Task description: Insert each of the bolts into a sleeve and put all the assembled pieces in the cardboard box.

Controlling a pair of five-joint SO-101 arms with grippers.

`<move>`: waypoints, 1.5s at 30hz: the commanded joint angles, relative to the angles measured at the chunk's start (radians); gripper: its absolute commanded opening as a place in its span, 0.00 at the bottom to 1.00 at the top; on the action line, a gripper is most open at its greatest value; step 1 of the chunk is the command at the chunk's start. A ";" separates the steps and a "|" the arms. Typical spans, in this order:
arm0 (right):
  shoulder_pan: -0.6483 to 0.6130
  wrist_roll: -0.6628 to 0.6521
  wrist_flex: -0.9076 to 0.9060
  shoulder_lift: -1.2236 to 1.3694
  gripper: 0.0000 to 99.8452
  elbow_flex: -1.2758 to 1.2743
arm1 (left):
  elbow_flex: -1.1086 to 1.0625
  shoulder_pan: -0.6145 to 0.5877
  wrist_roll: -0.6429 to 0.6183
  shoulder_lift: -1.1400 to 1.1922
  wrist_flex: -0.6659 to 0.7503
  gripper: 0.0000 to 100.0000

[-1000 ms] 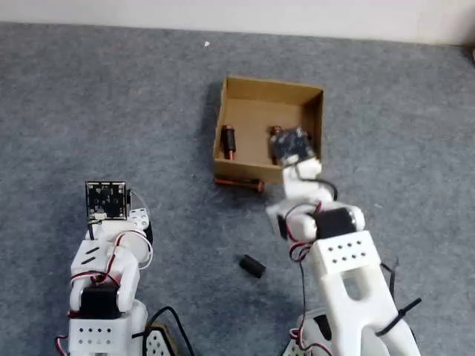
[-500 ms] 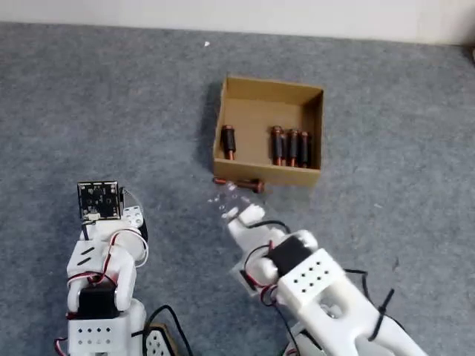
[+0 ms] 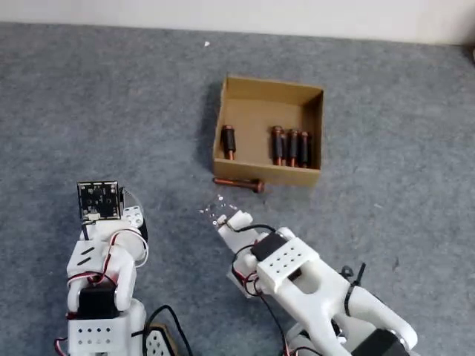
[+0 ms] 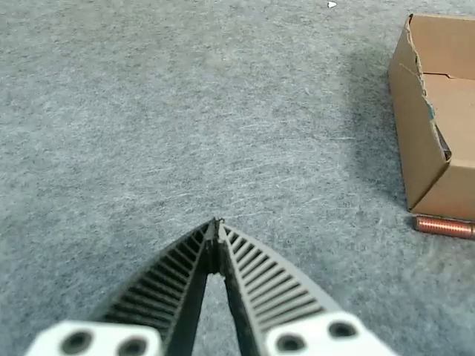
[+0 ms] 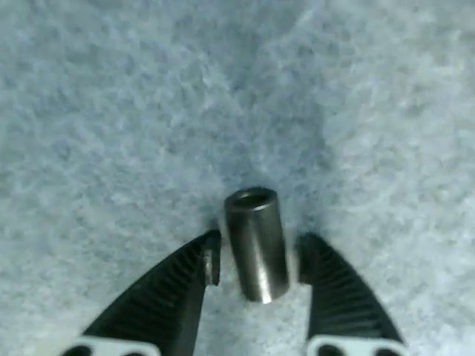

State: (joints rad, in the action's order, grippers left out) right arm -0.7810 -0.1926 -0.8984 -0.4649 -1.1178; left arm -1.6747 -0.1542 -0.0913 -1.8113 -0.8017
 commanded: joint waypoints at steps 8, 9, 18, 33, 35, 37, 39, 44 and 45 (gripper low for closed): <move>-0.010 -0.074 0.033 0.056 0.01 0.008 | -0.021 -0.010 0.012 -0.007 0.026 0.01; -0.010 -0.071 0.013 0.056 0.01 0.008 | -0.021 -0.010 0.012 -0.007 0.026 0.01; 0.151 -0.069 -0.054 -0.082 0.01 0.085 | -0.021 -0.010 0.012 -0.007 0.026 0.01; 0.275 0.061 -0.096 -0.716 0.00 0.010 | -0.021 -0.010 0.012 -0.007 0.026 0.01; 0.288 0.087 -0.087 -0.753 0.00 -0.007 | -0.021 -0.010 0.012 -0.007 0.026 0.01; 0.292 0.126 -0.045 -0.785 0.00 -0.041 | -0.021 -0.010 0.012 -0.008 0.026 0.01; 0.295 0.149 0.018 -0.820 0.00 -0.096 | -0.021 -0.010 0.012 -0.008 0.026 0.01; 0.297 0.157 0.127 -0.923 0.00 -0.222 | -0.021 -0.013 0.012 -0.008 0.026 0.01; 0.297 0.157 0.134 -0.949 0.00 -0.239 | -0.021 -0.013 0.012 -0.008 0.026 0.01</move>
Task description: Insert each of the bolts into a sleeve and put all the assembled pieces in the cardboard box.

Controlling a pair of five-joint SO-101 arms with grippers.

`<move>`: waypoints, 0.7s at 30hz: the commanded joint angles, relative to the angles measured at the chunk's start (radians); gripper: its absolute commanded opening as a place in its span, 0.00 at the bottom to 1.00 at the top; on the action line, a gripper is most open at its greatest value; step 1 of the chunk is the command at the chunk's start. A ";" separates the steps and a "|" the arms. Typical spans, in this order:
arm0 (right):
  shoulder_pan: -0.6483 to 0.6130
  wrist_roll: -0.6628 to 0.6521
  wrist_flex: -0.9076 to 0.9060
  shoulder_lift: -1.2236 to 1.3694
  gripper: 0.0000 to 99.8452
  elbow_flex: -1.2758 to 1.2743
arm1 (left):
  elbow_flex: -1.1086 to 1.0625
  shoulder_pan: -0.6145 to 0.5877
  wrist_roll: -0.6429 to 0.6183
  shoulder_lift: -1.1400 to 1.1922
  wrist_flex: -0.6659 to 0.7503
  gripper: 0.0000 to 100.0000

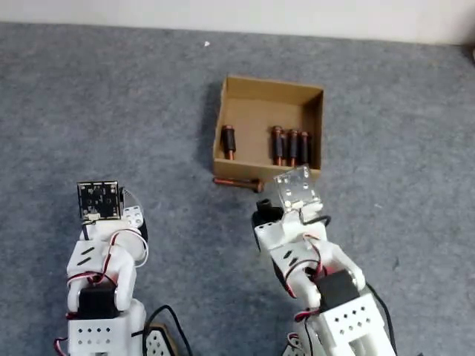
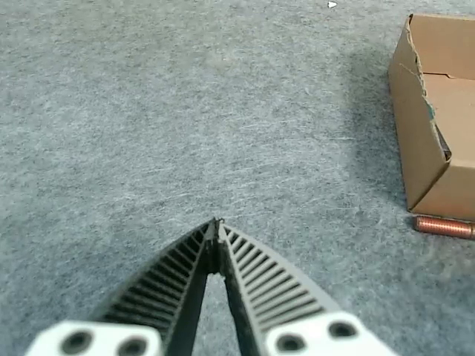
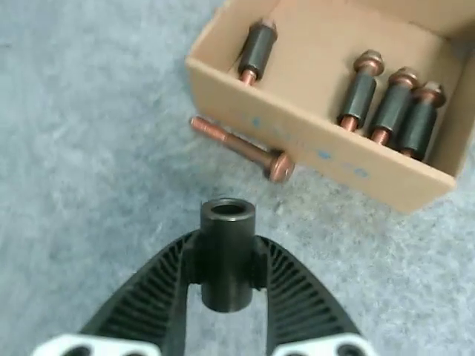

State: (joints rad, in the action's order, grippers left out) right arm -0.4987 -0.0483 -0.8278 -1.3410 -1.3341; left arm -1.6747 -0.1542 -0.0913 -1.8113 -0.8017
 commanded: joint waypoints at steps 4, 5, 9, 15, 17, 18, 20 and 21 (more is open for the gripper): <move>0.015 0.014 0.065 -0.182 0.00 -0.085 | -0.021 -0.015 0.012 -0.008 0.026 0.01; 0.015 0.014 0.065 -0.213 0.00 -0.104 | -0.010 -0.015 0.012 -0.008 0.026 0.01; 0.076 0.014 0.065 -0.346 0.00 -0.170 | 0.007 -0.015 0.012 -0.005 0.025 0.01; 0.140 0.058 0.065 -0.504 0.00 -0.248 | 0.073 0.021 0.012 -0.004 0.025 0.01; 0.140 0.061 0.065 -0.492 0.00 -0.254 | 0.096 0.062 0.043 -0.004 0.021 0.01; 0.140 0.061 0.067 -0.487 0.00 -0.255 | 0.108 0.085 0.069 -0.004 0.011 0.01; 0.142 0.061 0.067 -0.487 0.00 -0.259 | 0.145 0.131 0.107 -0.004 -0.026 0.01; 0.142 0.061 0.067 -0.487 0.00 -0.259 | 0.166 0.148 0.121 -0.004 -0.041 0.01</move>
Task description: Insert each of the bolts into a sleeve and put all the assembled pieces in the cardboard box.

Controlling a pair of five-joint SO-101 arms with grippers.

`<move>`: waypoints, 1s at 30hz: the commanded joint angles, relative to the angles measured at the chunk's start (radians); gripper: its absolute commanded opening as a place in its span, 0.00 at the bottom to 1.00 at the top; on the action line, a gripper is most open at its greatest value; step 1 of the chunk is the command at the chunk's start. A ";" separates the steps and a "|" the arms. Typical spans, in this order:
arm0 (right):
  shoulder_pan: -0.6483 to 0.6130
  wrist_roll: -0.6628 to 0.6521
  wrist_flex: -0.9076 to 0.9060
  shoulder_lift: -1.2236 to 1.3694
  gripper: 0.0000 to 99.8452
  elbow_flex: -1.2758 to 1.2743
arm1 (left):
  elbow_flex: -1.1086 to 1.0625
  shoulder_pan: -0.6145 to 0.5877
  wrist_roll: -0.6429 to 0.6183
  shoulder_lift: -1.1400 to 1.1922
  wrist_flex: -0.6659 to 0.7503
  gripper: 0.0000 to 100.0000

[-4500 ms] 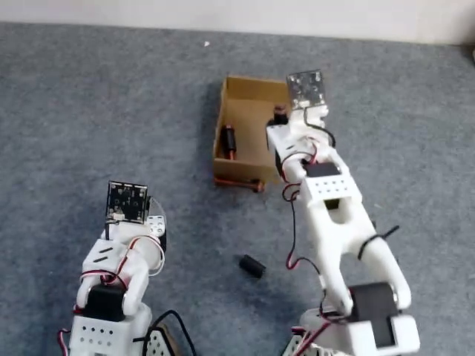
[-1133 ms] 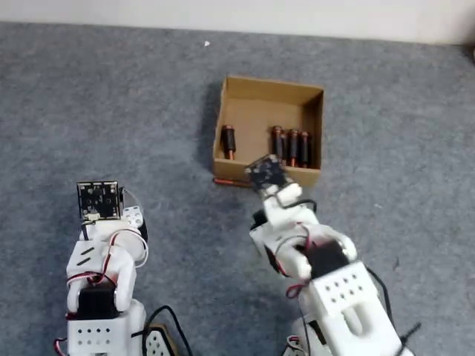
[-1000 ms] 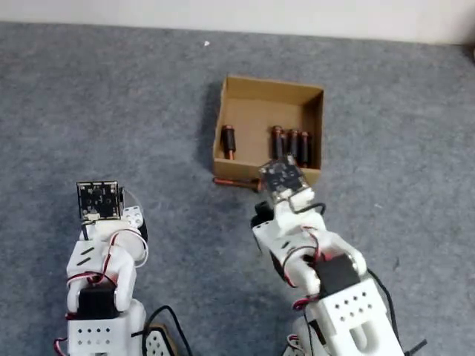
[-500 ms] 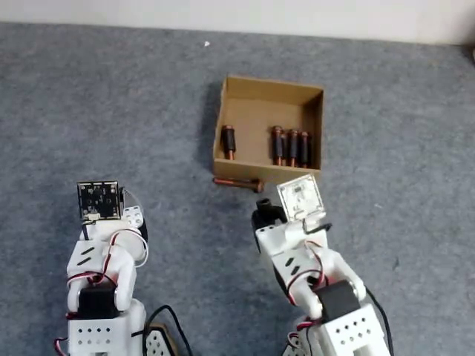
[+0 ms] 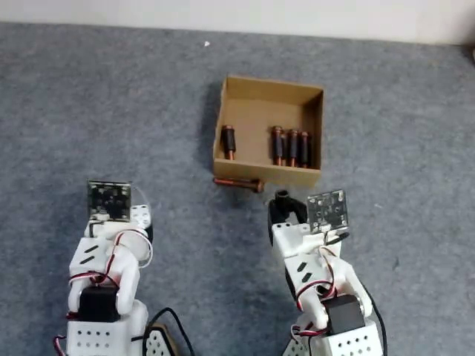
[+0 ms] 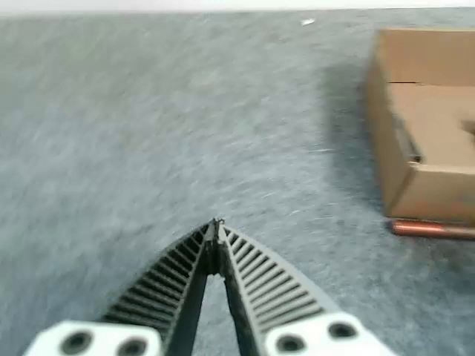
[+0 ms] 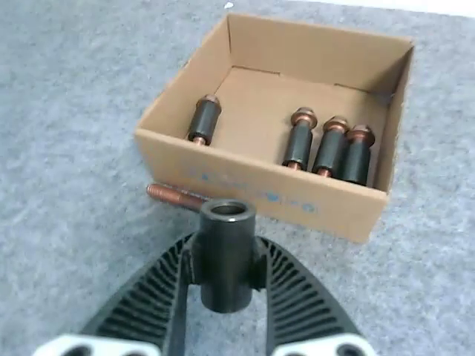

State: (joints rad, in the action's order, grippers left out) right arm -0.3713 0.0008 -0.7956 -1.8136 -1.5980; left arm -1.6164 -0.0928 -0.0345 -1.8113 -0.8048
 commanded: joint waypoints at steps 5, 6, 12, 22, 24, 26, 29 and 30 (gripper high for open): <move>0.015 0.012 0.035 -0.015 0.00 0.005 | 0.240 0.139 0.126 -0.002 -0.123 0.01; 0.021 0.012 0.035 -0.015 0.00 0.005 | 0.262 0.153 0.141 -0.001 -0.140 0.01; 0.085 0.008 0.035 -0.015 0.00 0.008 | 0.329 0.255 0.169 -0.001 -0.224 0.01; 0.094 0.006 0.035 -0.015 0.00 0.007 | 0.435 0.320 0.245 0.286 -0.244 0.01; 0.094 0.006 0.035 -0.015 0.00 0.007 | 0.479 0.328 0.288 0.383 -0.244 0.01; 0.094 0.006 0.035 -0.015 0.00 0.007 | 0.518 0.334 0.316 0.476 -0.244 0.01; 0.094 0.006 0.035 -0.015 0.00 0.005 | 0.559 0.355 0.382 0.610 -0.244 0.01; 0.094 0.005 0.035 -0.015 0.00 0.005 | 0.572 0.361 0.425 0.653 -0.244 0.01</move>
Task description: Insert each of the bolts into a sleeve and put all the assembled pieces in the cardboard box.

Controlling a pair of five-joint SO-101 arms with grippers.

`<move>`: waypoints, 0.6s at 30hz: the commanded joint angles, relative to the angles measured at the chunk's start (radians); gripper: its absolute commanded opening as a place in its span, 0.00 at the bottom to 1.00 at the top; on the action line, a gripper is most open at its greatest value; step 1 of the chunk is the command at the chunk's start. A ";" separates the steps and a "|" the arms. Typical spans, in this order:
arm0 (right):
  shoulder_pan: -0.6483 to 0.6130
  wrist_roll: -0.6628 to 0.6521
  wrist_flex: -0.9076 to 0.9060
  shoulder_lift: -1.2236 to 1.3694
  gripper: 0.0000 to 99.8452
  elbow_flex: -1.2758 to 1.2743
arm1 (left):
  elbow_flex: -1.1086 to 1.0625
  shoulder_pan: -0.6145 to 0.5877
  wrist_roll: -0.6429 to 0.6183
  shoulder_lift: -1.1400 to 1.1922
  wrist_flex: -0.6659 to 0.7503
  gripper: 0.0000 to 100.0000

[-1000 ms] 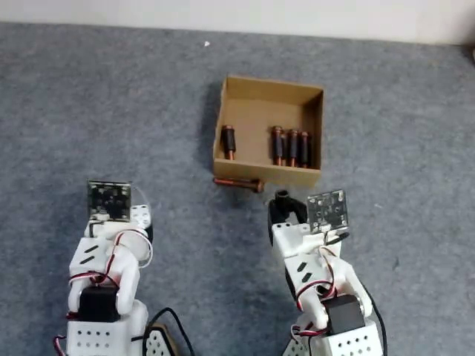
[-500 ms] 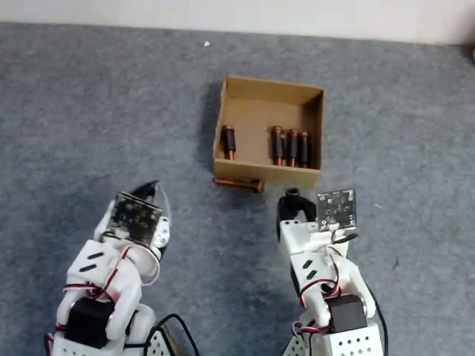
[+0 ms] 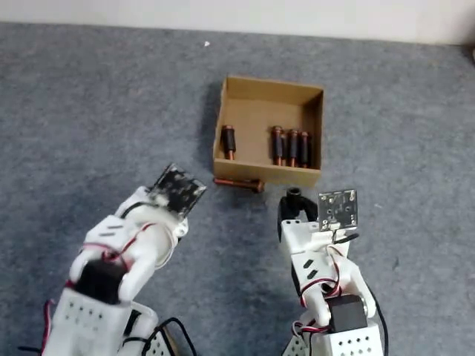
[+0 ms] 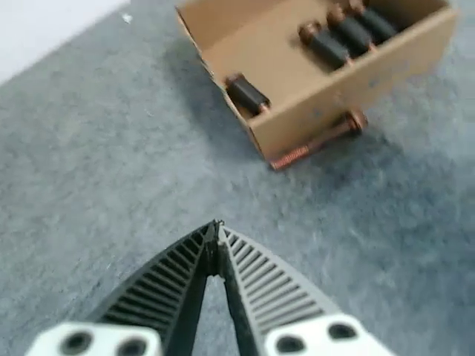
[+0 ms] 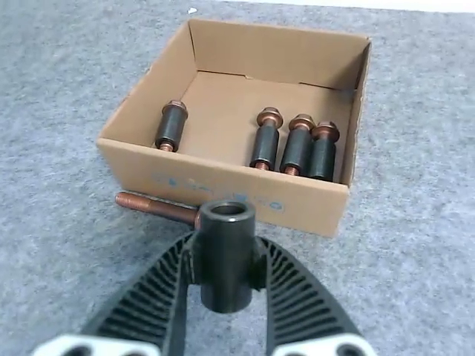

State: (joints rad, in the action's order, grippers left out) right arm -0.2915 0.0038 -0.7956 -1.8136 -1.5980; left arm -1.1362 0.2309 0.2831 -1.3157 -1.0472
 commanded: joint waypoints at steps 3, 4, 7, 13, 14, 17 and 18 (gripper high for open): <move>0.015 0.002 0.035 -0.015 0.00 0.005 | 0.131 0.042 0.198 0.283 0.000 0.01; 0.015 0.002 0.035 -0.015 0.00 0.005 | 0.148 0.042 0.203 0.325 0.000 0.02; 0.015 0.002 0.035 -0.015 0.00 0.005 | 0.209 0.042 0.204 0.449 0.000 0.09; 0.016 0.002 0.035 -0.015 0.00 0.005 | 0.377 0.047 0.207 0.704 0.000 0.17; 0.016 0.002 0.035 -0.015 0.00 0.005 | 0.410 0.056 0.209 0.750 0.000 0.17; 0.045 0.002 0.035 -0.015 0.00 0.005 | 0.509 0.094 0.273 0.898 0.000 0.17; 0.062 0.002 0.035 -0.015 0.00 0.008 | 0.539 0.110 0.288 0.949 0.000 0.17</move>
State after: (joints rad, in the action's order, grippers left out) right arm -0.2731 0.0038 -0.7956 -1.8136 -1.5980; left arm -0.7465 0.2800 0.5056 -0.5286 -1.0472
